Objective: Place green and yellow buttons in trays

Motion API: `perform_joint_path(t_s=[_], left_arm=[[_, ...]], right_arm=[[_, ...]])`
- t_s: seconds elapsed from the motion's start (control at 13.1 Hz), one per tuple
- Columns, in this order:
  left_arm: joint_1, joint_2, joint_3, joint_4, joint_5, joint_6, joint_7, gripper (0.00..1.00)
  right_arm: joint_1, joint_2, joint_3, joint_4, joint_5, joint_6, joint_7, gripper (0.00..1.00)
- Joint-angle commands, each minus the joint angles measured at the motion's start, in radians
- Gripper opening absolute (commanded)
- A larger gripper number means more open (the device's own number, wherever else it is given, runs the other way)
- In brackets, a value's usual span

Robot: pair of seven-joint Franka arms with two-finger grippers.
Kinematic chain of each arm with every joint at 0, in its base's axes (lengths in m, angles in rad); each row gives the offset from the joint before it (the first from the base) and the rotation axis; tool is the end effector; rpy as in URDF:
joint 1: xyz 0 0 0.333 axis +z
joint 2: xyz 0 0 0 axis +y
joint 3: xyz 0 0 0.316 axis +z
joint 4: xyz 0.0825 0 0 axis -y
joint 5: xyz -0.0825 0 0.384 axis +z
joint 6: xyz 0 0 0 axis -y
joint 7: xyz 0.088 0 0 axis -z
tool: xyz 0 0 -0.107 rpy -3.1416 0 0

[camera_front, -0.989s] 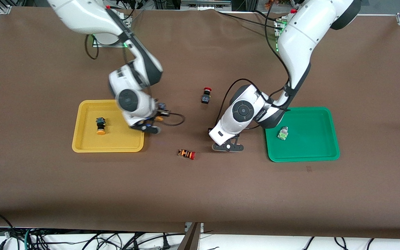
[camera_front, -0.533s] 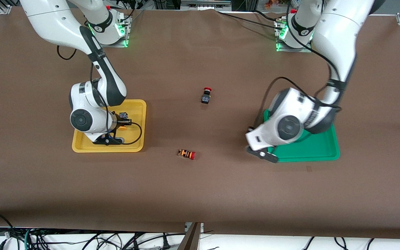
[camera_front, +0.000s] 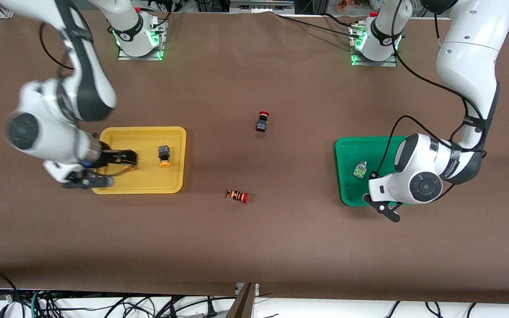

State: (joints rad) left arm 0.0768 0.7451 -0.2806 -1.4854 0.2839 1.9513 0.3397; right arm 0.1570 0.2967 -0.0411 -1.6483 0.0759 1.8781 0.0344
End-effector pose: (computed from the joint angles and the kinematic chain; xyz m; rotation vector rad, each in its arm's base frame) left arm 0.6817 -0.0919 0.2262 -2.9286 0.9621 0.3834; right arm 0.6343 0.0820 0.4351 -3.0841 -0.0887 0.1093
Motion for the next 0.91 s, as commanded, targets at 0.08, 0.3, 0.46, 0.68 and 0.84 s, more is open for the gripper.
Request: perform_joint_path(t_s=[0.08, 0.3, 0.46, 0.68, 0.84], left_arm=[[0.003, -0.140, -0.067, -0.004, 0.009, -0.045, -0.007, 1.00], [-0.006, -0.315, -0.086, 0.014, -0.008, -0.152, -0.073, 1.00], [0.004, -0.413, -0.084, 0.055, -0.093, -0.254, -0.083, 1.00], [0.002, -0.528, -0.016, 0.117, -0.172, -0.396, -0.169, 1.00], [-0.090, -0.648, 0.146, 0.017, -0.261, -0.394, -0.215, 1.00]], right_arm=[[-0.005, -0.126, -0.031, 0.064, -0.005, -0.176, -0.019, 1.00], [-0.005, -0.198, -0.017, 0.065, -0.062, -0.293, -0.028, 1.00], [-0.007, -0.223, -0.013, 0.123, -0.096, -0.321, -0.036, 1.00], [-0.007, -0.235, -0.011, 0.168, -0.094, -0.361, -0.036, 1.00], [-0.005, -0.226, -0.013, 0.171, -0.097, -0.381, -0.036, 1.00]])
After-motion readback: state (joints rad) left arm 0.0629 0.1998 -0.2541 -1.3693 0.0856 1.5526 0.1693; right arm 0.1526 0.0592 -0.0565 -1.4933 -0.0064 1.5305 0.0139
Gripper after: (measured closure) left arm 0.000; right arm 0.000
